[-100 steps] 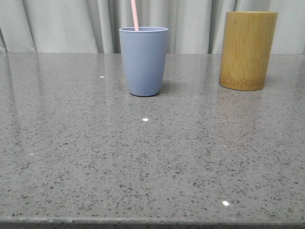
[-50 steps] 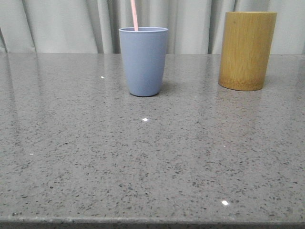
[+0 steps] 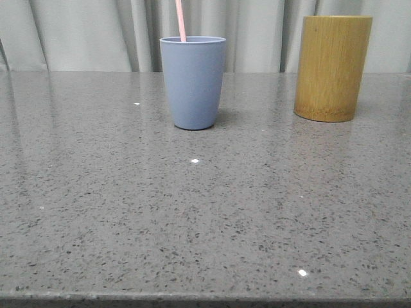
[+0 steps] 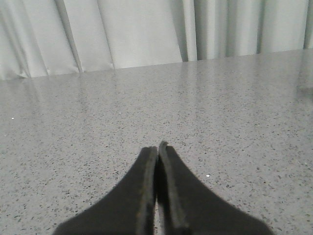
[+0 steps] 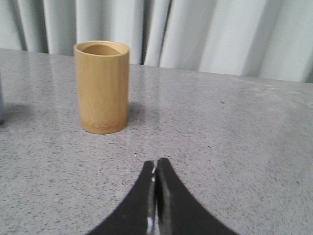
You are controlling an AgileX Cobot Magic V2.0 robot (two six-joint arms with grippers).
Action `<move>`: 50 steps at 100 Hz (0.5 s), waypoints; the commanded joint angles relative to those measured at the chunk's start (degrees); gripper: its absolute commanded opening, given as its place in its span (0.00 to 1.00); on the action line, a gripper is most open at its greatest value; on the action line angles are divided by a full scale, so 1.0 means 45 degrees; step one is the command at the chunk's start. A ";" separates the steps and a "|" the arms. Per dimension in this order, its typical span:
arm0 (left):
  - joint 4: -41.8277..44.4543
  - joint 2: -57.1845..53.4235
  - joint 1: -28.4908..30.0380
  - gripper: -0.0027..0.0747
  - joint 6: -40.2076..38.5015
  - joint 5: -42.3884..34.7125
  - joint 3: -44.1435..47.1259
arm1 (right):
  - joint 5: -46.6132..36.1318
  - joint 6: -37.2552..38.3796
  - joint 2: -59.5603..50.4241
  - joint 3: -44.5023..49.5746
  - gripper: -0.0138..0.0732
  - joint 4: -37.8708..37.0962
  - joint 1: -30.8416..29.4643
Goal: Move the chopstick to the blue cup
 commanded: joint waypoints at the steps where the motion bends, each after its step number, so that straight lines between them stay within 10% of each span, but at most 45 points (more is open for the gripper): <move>1: -0.0037 -0.0437 0.0000 0.01 -0.0126 -0.1100 0.0119 | -0.1442 -0.0520 -0.0506 0.0356 0.08 0.0596 -0.0632; 50: -0.0037 -0.0437 0.0000 0.01 -0.0126 -0.1100 0.0119 | -0.3579 -0.0873 -0.1084 0.3185 0.08 0.1963 -0.1821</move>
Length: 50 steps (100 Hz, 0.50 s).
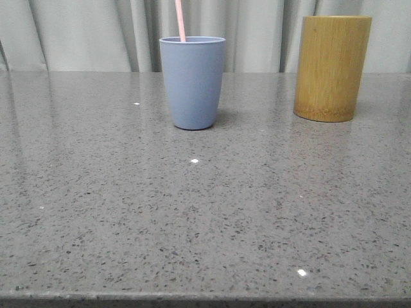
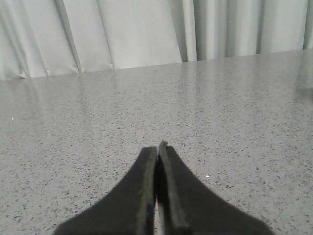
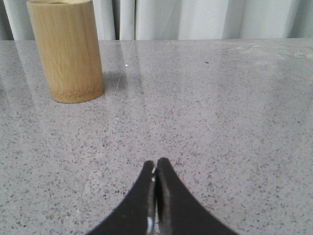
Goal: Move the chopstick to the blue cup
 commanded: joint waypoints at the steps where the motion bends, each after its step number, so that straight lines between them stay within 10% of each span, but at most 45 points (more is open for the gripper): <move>1: -0.0037 -0.0437 0.0000 0.01 -0.0126 -0.1071 0.0119 | -0.1505 -0.0162 -0.0218 -0.0087 0.08 0.0048 -0.0091; 50: -0.0037 -0.0437 0.0000 0.01 -0.0126 -0.1071 0.0119 | -0.2122 -0.0161 -0.0218 0.0344 0.08 0.0049 -0.0091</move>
